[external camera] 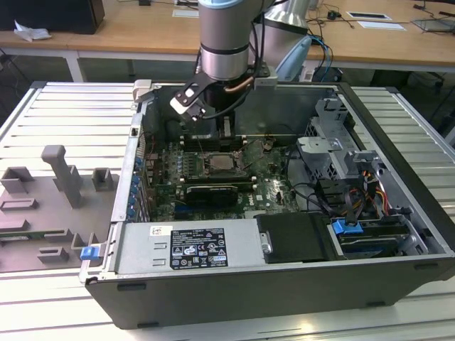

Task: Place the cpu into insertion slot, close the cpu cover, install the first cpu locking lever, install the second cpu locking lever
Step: 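Close the cpu cover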

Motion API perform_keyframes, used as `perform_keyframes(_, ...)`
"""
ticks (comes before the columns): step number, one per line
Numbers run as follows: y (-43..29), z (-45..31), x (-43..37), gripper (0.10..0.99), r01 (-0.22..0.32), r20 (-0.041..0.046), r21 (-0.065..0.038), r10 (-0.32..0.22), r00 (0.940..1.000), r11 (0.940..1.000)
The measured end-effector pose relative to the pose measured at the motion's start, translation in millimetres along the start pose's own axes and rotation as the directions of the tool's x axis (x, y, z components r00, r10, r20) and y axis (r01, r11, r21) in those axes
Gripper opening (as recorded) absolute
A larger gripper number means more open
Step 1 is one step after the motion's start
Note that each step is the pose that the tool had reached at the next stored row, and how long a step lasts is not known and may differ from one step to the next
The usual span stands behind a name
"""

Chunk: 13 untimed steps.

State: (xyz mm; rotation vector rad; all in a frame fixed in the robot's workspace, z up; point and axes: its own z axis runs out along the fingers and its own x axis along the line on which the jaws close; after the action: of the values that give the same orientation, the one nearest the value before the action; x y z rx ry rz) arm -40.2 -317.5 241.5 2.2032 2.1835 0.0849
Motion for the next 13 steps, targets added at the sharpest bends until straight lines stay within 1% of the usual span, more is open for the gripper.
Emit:
perform_keyframes(7,3.7,-2.7,0.1,0.106,0.000,-0.0003,0.000,0.000,1.0000,1.0000)
perform_keyframes(11,8.9,-3.3,0.1,0.106,0.000,-0.0002,0.000,0.000,1.0000,1.0000)
perform_keyframes(13,9.6,-4.8,0.2,0.106,0.000,-0.0001,0.000,0.000,1.0000,1.0000)
